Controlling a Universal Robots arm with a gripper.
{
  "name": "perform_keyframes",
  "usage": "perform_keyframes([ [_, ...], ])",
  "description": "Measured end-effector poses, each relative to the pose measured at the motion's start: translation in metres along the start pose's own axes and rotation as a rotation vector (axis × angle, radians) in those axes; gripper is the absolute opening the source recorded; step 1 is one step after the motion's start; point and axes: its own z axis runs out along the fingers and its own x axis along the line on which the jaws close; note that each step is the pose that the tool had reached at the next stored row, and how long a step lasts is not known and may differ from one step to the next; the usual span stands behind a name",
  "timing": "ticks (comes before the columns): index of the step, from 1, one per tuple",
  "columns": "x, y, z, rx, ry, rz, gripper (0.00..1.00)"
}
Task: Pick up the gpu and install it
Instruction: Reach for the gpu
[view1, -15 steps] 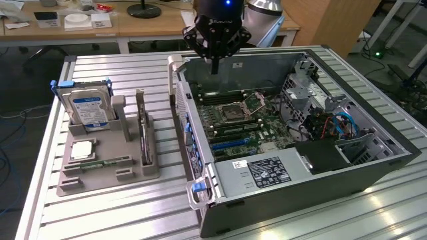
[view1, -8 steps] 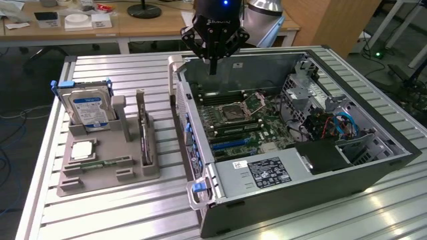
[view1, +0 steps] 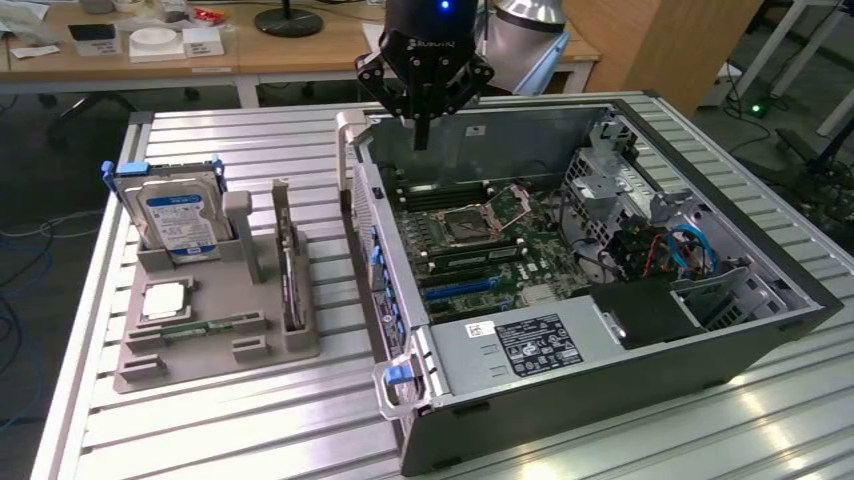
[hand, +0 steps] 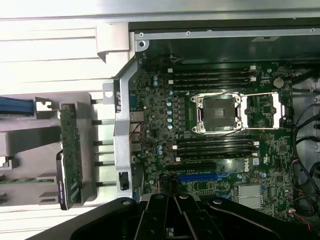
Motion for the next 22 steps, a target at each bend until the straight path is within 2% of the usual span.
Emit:
perform_keyframes([
  [22, 0.014, -0.0010, -0.0004, 0.0000, 0.0000, 0.000, 0.11],
])
